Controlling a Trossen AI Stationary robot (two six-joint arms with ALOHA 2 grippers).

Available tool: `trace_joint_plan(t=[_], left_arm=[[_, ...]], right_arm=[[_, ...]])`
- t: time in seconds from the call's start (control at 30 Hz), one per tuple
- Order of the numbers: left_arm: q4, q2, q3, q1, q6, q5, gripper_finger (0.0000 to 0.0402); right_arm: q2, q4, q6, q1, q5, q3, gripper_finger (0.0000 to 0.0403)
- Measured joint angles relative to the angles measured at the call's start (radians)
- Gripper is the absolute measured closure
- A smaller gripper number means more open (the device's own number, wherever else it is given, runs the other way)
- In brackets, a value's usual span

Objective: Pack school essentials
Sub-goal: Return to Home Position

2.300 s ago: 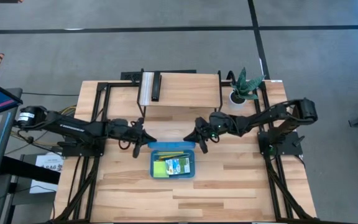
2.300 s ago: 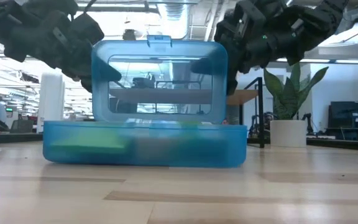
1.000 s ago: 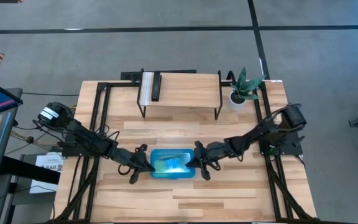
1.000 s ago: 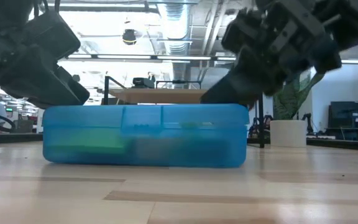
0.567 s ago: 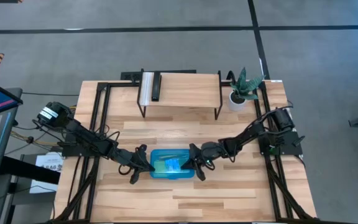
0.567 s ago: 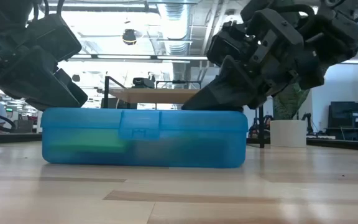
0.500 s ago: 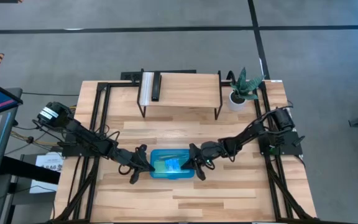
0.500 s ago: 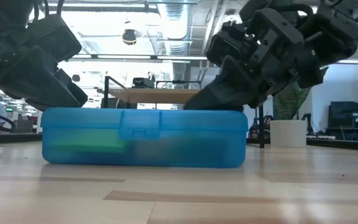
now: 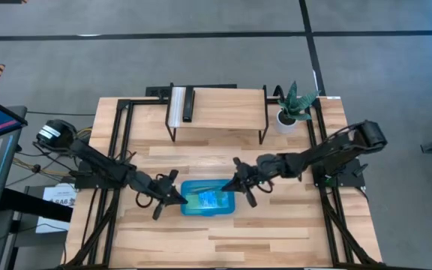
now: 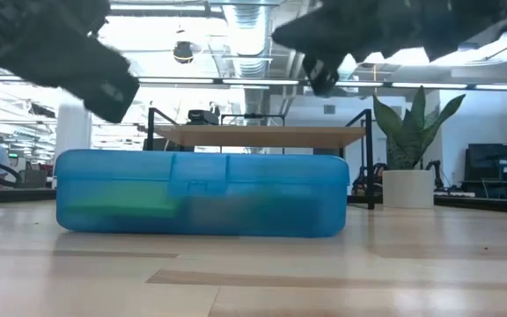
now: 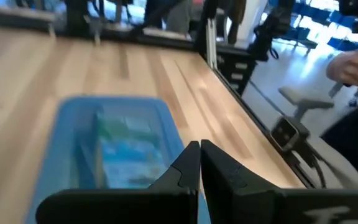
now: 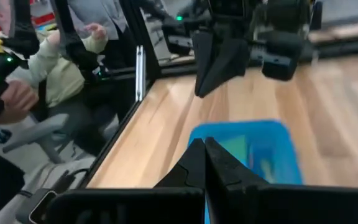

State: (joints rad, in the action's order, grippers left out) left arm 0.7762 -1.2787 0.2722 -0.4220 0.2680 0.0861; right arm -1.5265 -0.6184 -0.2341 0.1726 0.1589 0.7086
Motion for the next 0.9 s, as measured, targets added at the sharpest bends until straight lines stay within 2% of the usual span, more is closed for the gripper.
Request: trace_joint_plan(t=[0.2,0.43,0.53,0.63,0.73,0.8,0.9], left_arm=[[0.013,0.068,0.000,0.055,-0.071,-0.014,0.0401],[0.148,0.075,0.001,0.122,-0.092,-0.115,0.0401],[0.161,0.075,0.008,0.156,-0.080,-0.127,0.0401],[0.147,0.075,0.036,0.230,-0.074,-0.158,0.0401],[0.144,0.091,0.065,0.311,-0.133,-0.274,0.0401],[0.137,0.130,0.078,0.373,-0.163,-0.321,0.0401],[0.060,0.220,0.079,0.459,-0.210,-0.337,0.0401]], right_arm=[[0.087,0.015,0.054,-0.035,-0.002,0.000,0.0394],[0.198,0.070,0.063,-0.058,-0.003,0.000,0.0394],[0.245,0.090,0.090,-0.056,-0.003,0.000,0.0394],[0.285,0.106,0.174,-0.060,-0.003,0.000,0.0394],[0.341,0.161,0.267,-0.106,-0.033,0.000,0.0394],[0.385,0.208,0.295,-0.158,-0.054,0.000,0.0394],[0.443,0.267,0.311,-0.243,-0.056,0.000,0.0394]])
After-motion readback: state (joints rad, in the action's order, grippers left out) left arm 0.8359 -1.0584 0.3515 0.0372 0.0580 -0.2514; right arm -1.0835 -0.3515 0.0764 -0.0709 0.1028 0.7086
